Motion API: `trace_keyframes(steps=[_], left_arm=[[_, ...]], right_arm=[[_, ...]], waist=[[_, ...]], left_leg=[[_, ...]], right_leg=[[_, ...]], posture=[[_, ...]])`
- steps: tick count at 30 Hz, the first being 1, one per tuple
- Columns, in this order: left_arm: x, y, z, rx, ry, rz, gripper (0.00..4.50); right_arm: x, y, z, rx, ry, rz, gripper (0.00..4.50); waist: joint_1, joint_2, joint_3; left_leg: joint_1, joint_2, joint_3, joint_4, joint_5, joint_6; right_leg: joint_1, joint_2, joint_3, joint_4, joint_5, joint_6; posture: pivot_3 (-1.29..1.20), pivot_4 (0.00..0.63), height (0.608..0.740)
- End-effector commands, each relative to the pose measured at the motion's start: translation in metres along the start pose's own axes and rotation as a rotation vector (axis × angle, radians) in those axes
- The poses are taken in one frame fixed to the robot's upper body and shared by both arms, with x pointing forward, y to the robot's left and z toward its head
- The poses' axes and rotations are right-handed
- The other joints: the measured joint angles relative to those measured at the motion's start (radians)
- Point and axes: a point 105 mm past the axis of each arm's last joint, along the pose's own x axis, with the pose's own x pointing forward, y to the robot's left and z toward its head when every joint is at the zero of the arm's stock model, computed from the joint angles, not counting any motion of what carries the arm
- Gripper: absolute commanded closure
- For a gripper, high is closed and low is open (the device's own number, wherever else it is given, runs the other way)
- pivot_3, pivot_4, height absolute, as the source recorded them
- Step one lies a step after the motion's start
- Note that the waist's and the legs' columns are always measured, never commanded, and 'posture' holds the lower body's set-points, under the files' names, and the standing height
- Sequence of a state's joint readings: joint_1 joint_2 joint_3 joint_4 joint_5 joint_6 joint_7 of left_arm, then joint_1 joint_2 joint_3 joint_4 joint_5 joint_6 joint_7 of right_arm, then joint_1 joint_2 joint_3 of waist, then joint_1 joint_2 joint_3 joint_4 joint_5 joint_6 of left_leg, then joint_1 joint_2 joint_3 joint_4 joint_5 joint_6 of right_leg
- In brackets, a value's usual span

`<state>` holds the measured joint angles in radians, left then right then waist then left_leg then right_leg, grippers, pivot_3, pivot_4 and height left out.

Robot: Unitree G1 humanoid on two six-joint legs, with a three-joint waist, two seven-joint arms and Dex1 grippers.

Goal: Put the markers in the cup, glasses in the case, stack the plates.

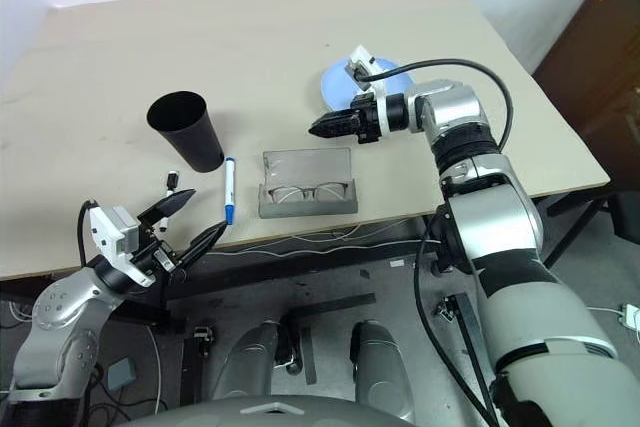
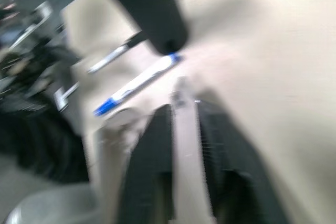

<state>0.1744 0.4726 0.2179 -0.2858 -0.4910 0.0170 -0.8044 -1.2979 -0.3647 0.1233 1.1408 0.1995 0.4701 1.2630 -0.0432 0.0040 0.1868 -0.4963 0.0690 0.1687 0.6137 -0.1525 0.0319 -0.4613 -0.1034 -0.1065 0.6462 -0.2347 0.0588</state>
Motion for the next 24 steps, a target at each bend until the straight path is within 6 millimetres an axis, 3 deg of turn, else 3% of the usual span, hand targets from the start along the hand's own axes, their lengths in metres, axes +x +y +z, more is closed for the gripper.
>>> trace_keyframes(steps=[1,6,14,24], left_arm=[[-0.001,0.003,0.01,0.037,-0.02,0.0,0.0],[-0.002,0.004,0.01,0.04,-0.019,0.0,0.0],[-0.007,0.004,0.011,0.044,-0.013,0.014,0.0],[-0.015,0.001,0.007,0.008,0.011,0.043,0.0]], right_arm=[[-0.003,-0.009,0.018,-0.062,-0.048,-0.095,4.48],[0.0,-0.024,0.008,-0.109,-0.009,-0.218,4.48],[0.011,-0.027,-0.013,-0.232,0.115,-0.242,4.48],[0.017,-0.012,-0.038,-0.209,0.296,-0.089,4.48]], waist=[[0.0,0.0,0.0],[-0.002,0.0,0.0],[-0.002,0.0,0.0],[-0.002,0.0,0.0]], left_leg=[[0.0,0.0,0.0,0.0,0.0,0.0],[0.0,0.0,0.0,0.0,0.0,0.0],[0.0,0.0,0.0,0.001,0.0,0.0],[0.001,0.0,0.0,0.001,0.0,0.0]], right_leg=[[0.0,0.0,0.0,0.0,0.0,0.0],[0.001,0.0,0.0,-0.001,0.0,0.0],[0.001,0.001,0.0,0.0,0.0,0.001],[0.001,0.0,0.0,0.0,0.0,0.0]], posture=[[0.0,0.15,0.727],[0.0,0.15,0.727],[0.0,0.15,0.727],[0.0,0.15,0.727]])
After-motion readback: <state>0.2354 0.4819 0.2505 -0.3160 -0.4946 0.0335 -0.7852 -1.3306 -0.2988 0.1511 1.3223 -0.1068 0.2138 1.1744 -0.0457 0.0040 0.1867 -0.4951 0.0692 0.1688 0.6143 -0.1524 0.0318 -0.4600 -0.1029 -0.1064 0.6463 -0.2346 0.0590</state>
